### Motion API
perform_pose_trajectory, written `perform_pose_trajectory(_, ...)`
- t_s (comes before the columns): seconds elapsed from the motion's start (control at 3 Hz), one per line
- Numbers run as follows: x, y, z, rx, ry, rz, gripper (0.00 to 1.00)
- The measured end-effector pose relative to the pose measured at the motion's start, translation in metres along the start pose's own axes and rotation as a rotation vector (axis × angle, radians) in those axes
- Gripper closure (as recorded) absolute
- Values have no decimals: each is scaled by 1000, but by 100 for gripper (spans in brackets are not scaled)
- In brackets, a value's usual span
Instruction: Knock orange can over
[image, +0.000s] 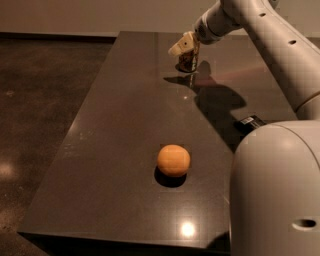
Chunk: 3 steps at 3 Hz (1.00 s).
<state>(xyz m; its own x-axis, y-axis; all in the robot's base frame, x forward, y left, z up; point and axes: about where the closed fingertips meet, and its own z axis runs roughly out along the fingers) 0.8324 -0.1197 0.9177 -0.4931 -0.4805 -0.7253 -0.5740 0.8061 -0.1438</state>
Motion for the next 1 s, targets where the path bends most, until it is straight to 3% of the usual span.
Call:
perform_pose_trajectory(0.33, 0, -6, 6, -11, 1, 14, 15)
perform_pose_trajectory(1.0, -3, -5, -2, -48, -16, 12, 61)
